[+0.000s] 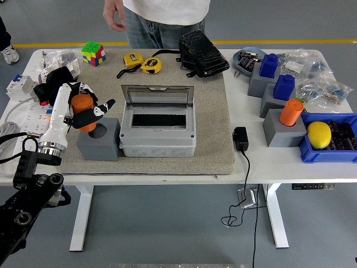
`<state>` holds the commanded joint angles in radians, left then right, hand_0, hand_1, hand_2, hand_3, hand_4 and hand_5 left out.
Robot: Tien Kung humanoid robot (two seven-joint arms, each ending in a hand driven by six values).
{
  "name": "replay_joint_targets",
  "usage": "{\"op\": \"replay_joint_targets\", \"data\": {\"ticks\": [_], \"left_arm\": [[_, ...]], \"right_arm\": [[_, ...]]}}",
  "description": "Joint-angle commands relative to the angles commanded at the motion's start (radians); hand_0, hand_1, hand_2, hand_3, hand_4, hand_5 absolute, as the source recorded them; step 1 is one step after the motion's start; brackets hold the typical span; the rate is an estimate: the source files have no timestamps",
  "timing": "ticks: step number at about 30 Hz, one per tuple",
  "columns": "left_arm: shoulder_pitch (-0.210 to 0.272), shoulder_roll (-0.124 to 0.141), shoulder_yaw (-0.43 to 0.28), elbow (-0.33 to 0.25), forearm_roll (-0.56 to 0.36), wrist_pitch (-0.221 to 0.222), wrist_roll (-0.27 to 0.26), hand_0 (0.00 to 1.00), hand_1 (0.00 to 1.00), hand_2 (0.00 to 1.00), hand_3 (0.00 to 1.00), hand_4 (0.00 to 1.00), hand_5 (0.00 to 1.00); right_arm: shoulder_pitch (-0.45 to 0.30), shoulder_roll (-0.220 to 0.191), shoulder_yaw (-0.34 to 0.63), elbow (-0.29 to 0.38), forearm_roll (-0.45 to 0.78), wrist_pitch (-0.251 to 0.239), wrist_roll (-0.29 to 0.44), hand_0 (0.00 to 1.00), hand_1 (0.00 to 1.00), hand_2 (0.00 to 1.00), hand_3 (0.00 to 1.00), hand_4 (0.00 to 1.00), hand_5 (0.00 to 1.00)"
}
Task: Fetch the battery,place it into the box,close the lid of the box
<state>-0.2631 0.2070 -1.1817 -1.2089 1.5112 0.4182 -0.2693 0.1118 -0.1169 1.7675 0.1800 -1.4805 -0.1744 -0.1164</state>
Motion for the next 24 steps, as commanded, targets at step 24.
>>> {"op": "replay_joint_targets", "data": {"ticks": [24], "left_arm": [[-0.068, 0.122, 0.191, -0.236, 0.758, -0.127, 0.357, 0.040, 0.070, 0.140, 0.134, 0.789, 0.192]], "right_arm": [[0.008, -0.010, 0.014, 0.000, -0.007, -0.003, 0.002, 0.841, 0.847, 0.808, 0.855, 0.998, 0.998]]}}
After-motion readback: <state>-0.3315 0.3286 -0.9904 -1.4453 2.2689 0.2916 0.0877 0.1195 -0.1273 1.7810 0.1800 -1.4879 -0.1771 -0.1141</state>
